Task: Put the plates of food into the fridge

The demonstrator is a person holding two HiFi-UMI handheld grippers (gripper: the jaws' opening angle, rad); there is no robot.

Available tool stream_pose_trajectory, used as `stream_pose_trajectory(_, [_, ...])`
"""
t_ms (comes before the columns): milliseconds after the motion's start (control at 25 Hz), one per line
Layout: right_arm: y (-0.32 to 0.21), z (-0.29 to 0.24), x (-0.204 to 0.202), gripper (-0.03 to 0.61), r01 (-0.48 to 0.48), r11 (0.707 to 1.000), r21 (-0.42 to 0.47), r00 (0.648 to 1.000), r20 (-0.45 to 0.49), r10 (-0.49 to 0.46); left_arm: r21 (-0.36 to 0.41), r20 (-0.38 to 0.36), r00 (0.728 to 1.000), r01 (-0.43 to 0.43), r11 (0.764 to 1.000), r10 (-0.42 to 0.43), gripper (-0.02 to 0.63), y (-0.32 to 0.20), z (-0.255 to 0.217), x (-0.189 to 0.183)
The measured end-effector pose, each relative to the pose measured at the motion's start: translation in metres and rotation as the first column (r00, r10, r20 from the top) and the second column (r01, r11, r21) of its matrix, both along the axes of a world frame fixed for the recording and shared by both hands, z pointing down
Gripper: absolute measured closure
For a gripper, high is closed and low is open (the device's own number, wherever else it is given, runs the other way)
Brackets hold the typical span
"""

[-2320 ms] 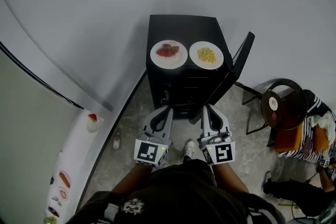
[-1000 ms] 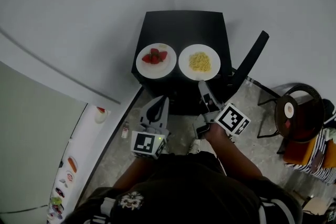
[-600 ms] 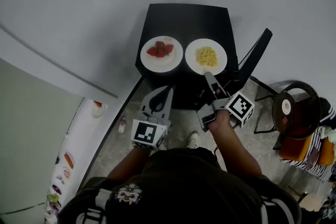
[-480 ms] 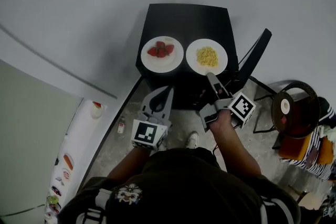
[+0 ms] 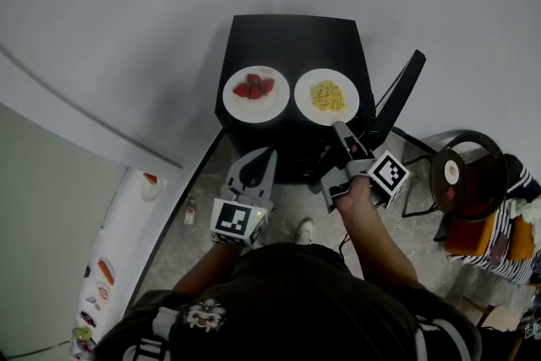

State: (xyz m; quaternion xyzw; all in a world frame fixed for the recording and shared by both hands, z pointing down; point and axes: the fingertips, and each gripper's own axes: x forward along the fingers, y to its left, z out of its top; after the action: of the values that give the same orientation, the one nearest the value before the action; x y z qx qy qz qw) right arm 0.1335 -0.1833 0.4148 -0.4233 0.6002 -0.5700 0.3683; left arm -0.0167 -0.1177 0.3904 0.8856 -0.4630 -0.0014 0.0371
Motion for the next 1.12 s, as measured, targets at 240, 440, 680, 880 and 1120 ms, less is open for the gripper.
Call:
stream_pose_trajectory(240, [-0.005,-0.003,-0.001,0.522,-0.01,1.0,-0.02,1.0,0.016,0.01,-0.01,0.001,1.0,0.019,1.0,-0.019,0.592,0.003,0.0,-0.01])
stream_pose_trajectory(440, [-0.008,0.001,0.0,0.523,-0.023,0.999,-0.038,1.0,0.016,0.024,-0.037,-0.041,0.999,0.026,0.999,-0.028,0.592,0.0,0.006,-0.019])
stream_pose_trajectory(680, [-0.007,0.0,0.001,0.545,-0.04,0.999,-0.037,0.999,0.036,0.042,-0.034,-0.042,0.999,0.016,0.999,-0.017,0.592,0.002,0.006,-0.02])
stream_pose_trajectory(880, [0.0,-0.004,0.001,0.546,-0.043,0.999,-0.007,0.999,0.027,0.043,-0.035,-0.045,0.999,0.012,0.999,-0.014,0.592,0.006,0.005,-0.022])
stream_pose_trajectory(1120, [0.008,-0.006,0.0,0.546,-0.039,0.999,0.025,0.998,0.043,0.038,-0.035,-0.046,0.999,0.005,0.999,-0.007,0.592,0.004,0.008,-0.022])
